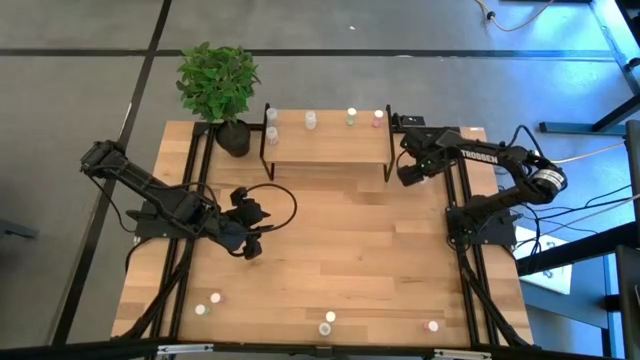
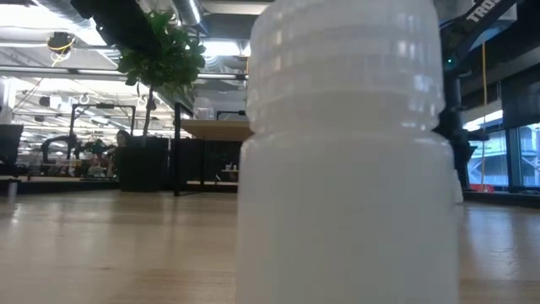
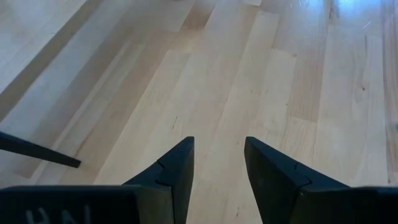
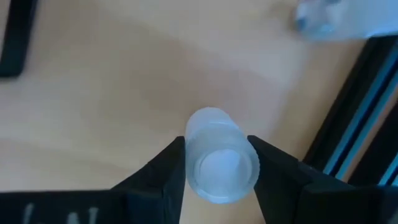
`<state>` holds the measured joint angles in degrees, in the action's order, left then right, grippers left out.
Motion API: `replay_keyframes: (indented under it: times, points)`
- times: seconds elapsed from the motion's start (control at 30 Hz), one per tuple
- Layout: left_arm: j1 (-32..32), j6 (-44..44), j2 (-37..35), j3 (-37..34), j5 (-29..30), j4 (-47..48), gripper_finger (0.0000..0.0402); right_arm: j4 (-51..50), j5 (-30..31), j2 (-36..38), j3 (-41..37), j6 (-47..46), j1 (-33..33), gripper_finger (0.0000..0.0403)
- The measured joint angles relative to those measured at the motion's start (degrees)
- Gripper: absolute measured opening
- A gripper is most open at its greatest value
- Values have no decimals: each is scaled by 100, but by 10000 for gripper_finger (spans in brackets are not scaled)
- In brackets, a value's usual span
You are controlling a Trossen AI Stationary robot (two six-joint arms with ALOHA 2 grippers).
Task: Pick and place medicine bottles onto shelf by color
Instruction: Put the top white pill bottle on the shelf aligned with the other white pill bottle
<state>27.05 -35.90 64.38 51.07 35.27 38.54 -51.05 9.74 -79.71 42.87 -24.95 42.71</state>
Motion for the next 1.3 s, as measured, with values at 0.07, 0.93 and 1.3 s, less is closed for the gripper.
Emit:
replay_keyframes:
  times: [0.07,0.93,1.3]
  points:
    - [0,0,0,0,0,0,135,-136,-132,84,-9,-31,-115,157]
    - [0,48,0,0,0,2,135,-220,-571,376,-9,-2355,-3410,160]
    - [-1,50,0,0,0,3,135,783,-645,374,751,-1961,-4306,160]
